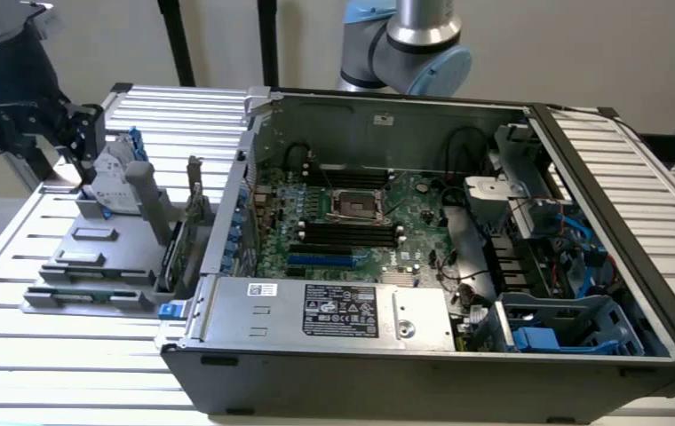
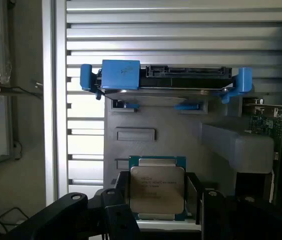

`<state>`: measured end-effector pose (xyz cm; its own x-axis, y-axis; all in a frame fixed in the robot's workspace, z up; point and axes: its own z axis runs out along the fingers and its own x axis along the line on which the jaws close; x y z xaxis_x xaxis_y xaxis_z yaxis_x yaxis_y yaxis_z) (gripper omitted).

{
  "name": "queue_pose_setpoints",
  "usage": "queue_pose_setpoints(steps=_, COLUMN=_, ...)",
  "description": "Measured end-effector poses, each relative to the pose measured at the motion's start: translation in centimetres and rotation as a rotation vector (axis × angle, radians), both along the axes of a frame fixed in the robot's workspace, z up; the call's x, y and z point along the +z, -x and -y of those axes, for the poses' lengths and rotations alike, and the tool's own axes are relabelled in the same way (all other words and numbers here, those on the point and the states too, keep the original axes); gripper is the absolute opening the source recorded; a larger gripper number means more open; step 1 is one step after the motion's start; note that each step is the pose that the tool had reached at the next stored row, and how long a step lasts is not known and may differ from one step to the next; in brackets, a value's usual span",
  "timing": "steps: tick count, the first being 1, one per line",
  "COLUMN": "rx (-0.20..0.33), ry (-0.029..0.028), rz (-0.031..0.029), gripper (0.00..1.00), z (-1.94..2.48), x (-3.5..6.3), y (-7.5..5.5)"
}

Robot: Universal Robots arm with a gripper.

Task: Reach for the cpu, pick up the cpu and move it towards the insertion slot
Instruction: 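Pick up the cpu and move it towards the insertion slot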

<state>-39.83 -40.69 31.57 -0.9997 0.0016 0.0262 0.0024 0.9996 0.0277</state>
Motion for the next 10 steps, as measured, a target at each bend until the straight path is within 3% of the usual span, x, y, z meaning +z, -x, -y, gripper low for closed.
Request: queue_pose_setpoints(steps=10, rx=0.0, ry=-0.004, rz=-0.0048, gripper=0.55, z=0.01, x=4.51, y=-4.5)
